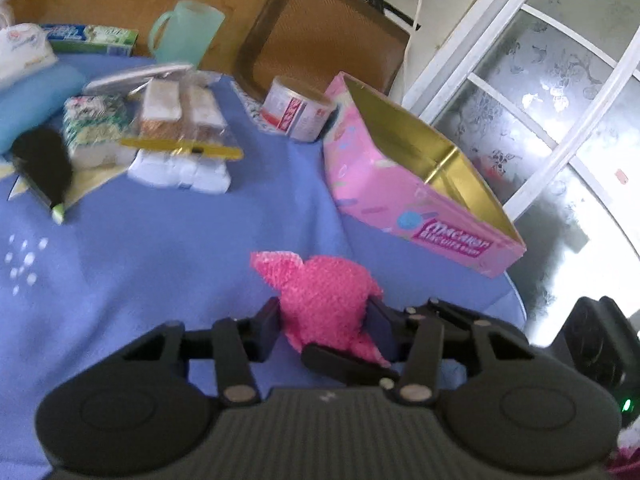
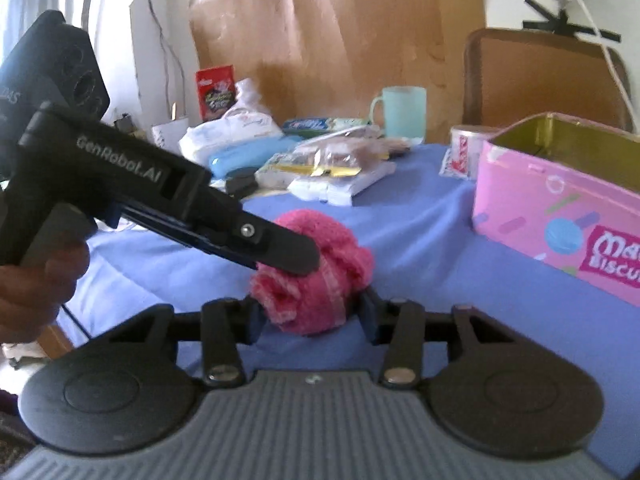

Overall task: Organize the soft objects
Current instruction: 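Carry the pink pouf into the pink tin and release it, then reach the right gripper to the bagged bread snack and grasp it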

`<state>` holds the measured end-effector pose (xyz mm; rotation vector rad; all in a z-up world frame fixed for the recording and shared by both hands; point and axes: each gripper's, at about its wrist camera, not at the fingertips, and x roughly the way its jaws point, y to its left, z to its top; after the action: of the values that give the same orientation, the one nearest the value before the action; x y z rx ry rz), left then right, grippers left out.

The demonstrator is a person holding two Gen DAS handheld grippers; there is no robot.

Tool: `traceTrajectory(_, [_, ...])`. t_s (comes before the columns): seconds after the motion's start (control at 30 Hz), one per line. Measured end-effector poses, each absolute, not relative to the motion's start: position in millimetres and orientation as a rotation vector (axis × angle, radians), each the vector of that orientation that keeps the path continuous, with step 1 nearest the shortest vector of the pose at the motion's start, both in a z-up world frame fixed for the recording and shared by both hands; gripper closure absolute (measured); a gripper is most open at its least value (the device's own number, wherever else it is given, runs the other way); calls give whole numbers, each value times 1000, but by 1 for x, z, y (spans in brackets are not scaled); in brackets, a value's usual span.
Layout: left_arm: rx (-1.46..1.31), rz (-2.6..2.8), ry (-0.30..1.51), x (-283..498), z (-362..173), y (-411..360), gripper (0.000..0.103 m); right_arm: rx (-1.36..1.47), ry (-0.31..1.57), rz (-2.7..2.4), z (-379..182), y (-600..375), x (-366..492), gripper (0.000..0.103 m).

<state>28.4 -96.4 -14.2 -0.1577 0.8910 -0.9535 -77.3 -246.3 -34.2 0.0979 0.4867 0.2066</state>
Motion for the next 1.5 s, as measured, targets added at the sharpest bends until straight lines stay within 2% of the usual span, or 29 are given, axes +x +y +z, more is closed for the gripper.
traceTrajectory(0.23, [-75,-1073,696,29,43,-161,57,71,249,-37,1,-281,-97,54])
traceTrajectory(0.3, [-59,-1076,652,32,53,-187,54,61,228,-125,10,-298,-94,54])
traceTrajectory(0.37, [-48,-1053,619,38,56,-212,47,41,214,-231,14,-315,-83,45])
traceTrajectory(0.4, [-35,-1014,593,41,56,-222,45,26,221,-290,13,-322,-74,36])
traceTrajectory(0.43, [-23,-972,572,41,55,-228,43,13,246,-342,11,-330,-64,21])
traceTrajectory(0.5, [-17,-901,570,42,50,-227,43,29,276,-398,8,-343,-58,21])
traceTrajectory(0.63, [-55,-868,587,44,36,-188,40,84,187,-389,7,-343,-81,21])
traceTrajectory(0.7, [-72,-817,573,46,30,-159,40,75,153,-368,6,-335,-85,27])
traceTrajectory(0.73, [-90,-792,573,47,26,-142,40,77,143,-341,6,-328,-86,36])
traceTrajectory(0.8, [-135,-710,576,51,17,-108,36,75,154,-262,7,-315,-81,45])
traceTrajectory(0.87, [-165,-626,583,57,8,-76,36,54,200,-163,5,-299,-67,58])
traceTrajectory(0.93, [-167,-533,574,59,-1,-45,36,57,245,-89,3,-285,-53,63])
traceTrajectory(1.07, [-167,-404,551,61,-16,-4,36,103,323,20,4,-262,-22,62])
traceTrajectory(1.1, [-176,-385,549,62,-19,3,36,101,332,30,5,-257,-13,60])
traceTrajectory(1.13, [-191,-367,550,65,-22,8,36,95,345,38,6,-250,-5,52])
traceTrajectory(1.17, [-210,-352,557,70,-26,10,36,91,353,39,7,-244,5,36])
traceTrajectory(1.23, [-286,-362,586,78,-31,20,36,86,363,33,5,-234,20,16])
traceTrajectory(1.3, [-309,-366,567,78,-30,23,36,88,384,34,5,-227,39,14])
traceTrajectory(1.37, [-316,-393,565,78,-31,24,33,88,406,29,3,-220,55,8])
traceTrajectory(1.5, [-317,-408,557,76,-32,23,31,62,441,-3,-5,-207,86,7])
